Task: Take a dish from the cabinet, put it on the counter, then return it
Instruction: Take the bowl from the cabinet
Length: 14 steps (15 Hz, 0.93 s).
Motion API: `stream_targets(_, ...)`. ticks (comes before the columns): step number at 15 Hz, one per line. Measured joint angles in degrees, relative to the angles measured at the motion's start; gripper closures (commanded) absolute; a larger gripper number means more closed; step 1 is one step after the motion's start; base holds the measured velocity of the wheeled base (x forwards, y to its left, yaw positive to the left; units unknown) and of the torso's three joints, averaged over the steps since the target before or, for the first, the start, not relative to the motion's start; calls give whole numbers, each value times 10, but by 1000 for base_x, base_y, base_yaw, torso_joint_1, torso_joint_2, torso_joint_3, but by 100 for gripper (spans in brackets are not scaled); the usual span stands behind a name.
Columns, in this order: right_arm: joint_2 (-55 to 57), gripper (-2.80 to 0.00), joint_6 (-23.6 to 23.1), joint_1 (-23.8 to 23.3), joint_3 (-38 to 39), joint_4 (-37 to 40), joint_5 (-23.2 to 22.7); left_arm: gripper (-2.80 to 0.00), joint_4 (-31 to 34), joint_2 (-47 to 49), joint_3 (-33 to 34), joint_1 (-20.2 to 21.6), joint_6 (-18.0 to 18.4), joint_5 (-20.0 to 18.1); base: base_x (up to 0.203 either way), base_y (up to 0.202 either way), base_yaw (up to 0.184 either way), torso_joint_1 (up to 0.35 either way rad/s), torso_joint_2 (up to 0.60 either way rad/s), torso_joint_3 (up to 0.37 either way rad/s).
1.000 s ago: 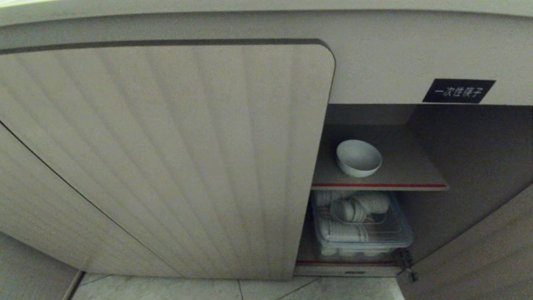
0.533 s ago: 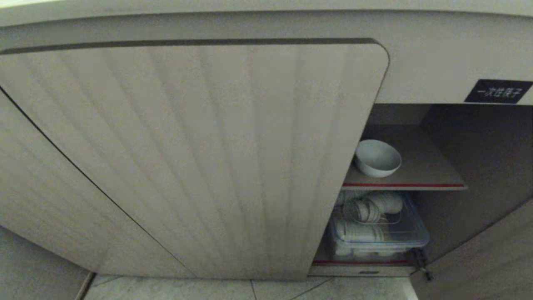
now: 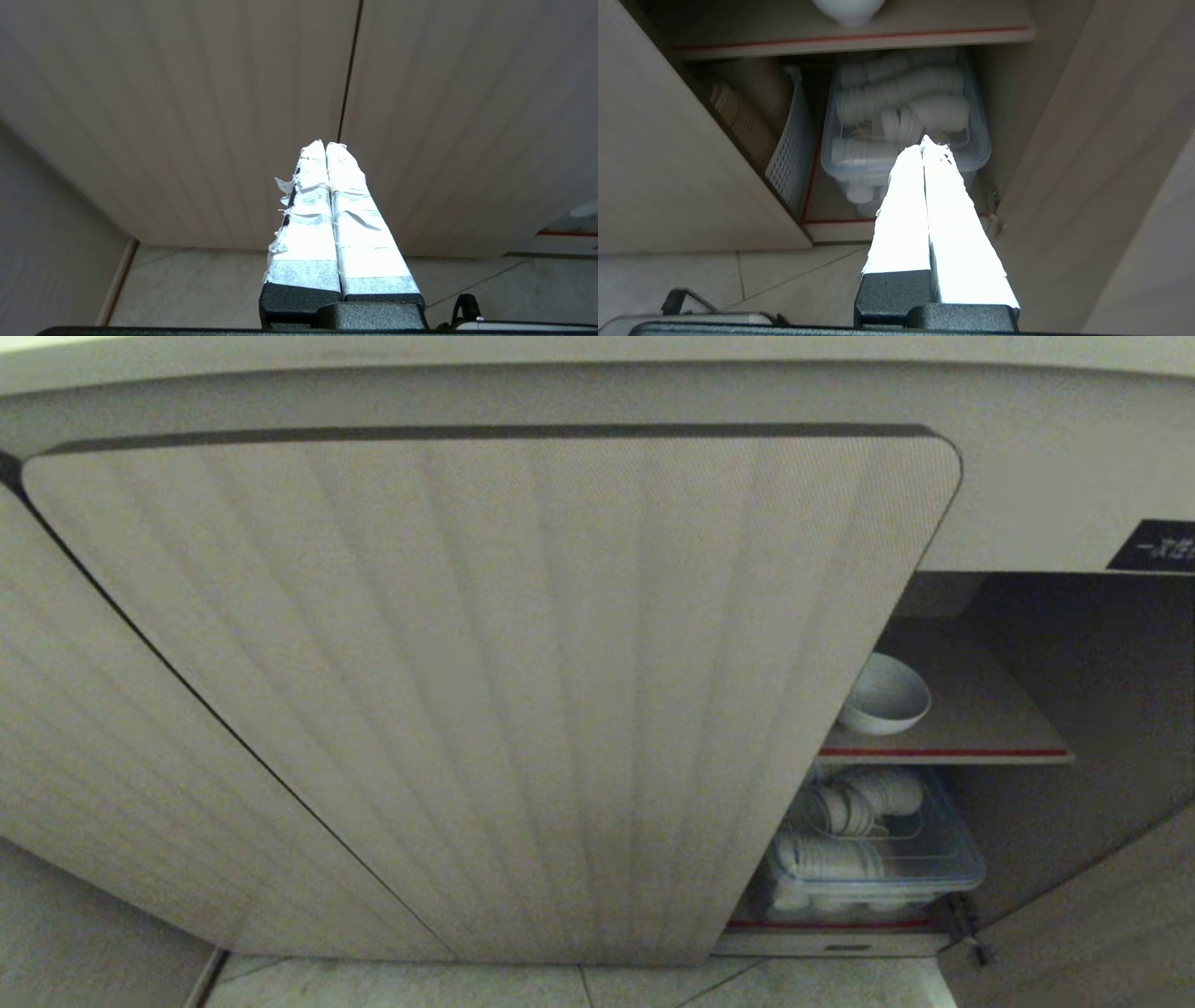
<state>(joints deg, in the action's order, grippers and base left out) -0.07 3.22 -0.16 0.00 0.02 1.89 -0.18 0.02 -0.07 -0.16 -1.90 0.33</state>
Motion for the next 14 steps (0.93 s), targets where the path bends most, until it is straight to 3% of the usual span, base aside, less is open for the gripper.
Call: stream_targets(14, 0, 0, 0, 1, 0, 0, 0, 0, 0, 0, 0, 1, 0, 0, 0, 0, 0, 0, 0, 0)
